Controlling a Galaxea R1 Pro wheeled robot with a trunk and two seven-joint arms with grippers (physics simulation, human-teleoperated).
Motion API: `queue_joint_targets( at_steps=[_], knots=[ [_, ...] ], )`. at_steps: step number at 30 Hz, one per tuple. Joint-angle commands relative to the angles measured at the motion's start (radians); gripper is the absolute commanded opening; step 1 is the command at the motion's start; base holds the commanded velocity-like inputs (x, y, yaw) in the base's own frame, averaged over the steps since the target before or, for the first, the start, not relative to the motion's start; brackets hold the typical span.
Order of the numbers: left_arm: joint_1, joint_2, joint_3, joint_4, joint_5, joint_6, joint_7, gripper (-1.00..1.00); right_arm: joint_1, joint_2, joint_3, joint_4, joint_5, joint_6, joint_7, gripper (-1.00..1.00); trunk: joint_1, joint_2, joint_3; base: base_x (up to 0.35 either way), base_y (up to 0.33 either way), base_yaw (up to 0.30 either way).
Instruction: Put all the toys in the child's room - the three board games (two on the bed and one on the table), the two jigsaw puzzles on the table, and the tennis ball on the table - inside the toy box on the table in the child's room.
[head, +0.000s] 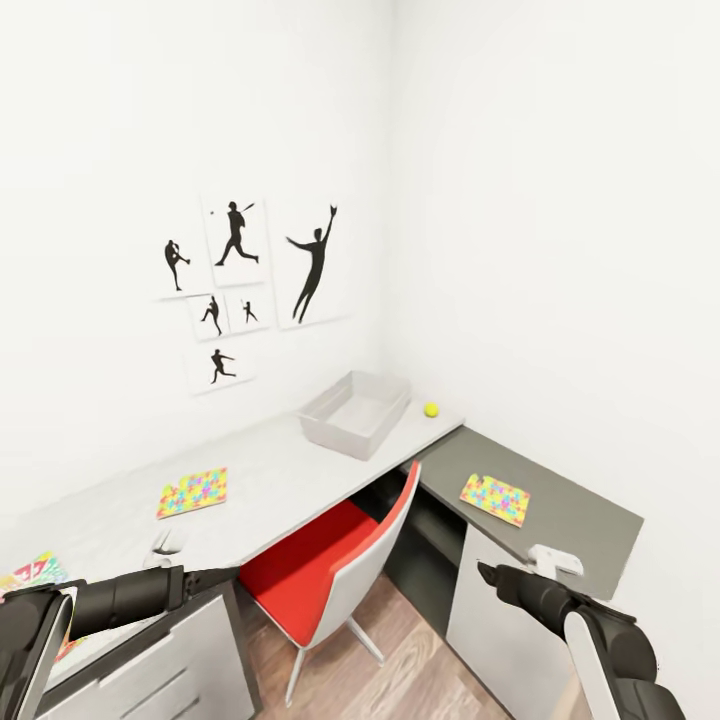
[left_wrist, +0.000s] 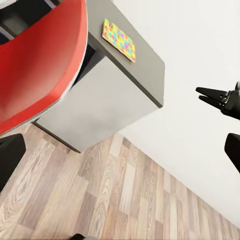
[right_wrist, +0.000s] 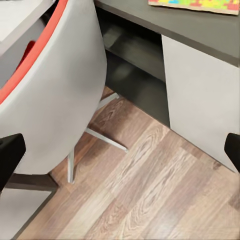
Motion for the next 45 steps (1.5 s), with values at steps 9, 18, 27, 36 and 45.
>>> queue_joint_targets(
  at_steps=[9,18,27,36,45],
  knots=[
    [0.000,0.001,0.002,0.000,0.001,0.009,-0.008,1.00,-0.010,0.010,0.049,-0.002,-0.002,0.014,0.001,1.00,0.001,-0.001,0.000,0.239,-0.117,0.002],
    [0.000,0.009,0.015,-0.010,0.001,0.012,-0.083,1.00,-0.080,0.054,0.112,-0.003,-0.002,0.108,-0.003,1.00,0.001,-0.001,0.000,0.157,-0.144,0.000],
    [-0.001,0.026,0.038,-0.016,-0.001,0.007,-0.197,1.00,-0.168,0.065,0.117,-0.004,-0.002,0.177,-0.006,1.00,0.001,-0.001,0.000,0.059,-0.071,0.000],
    [-0.002,0.051,0.051,-0.017,0.000,0.005,-0.217,1.00,-0.185,0.059,0.118,-0.004,-0.001,0.192,0.000,1.00,0.001,-0.001,0.000,0.030,-0.018,0.000],
    [-0.002,0.049,0.051,-0.018,0.001,0.006,-0.224,1.00,-0.188,0.051,0.108,-0.004,-0.002,0.200,0.057,1.00,0.001,-0.001,0.000,0.143,-0.063,0.000]
  ],
)
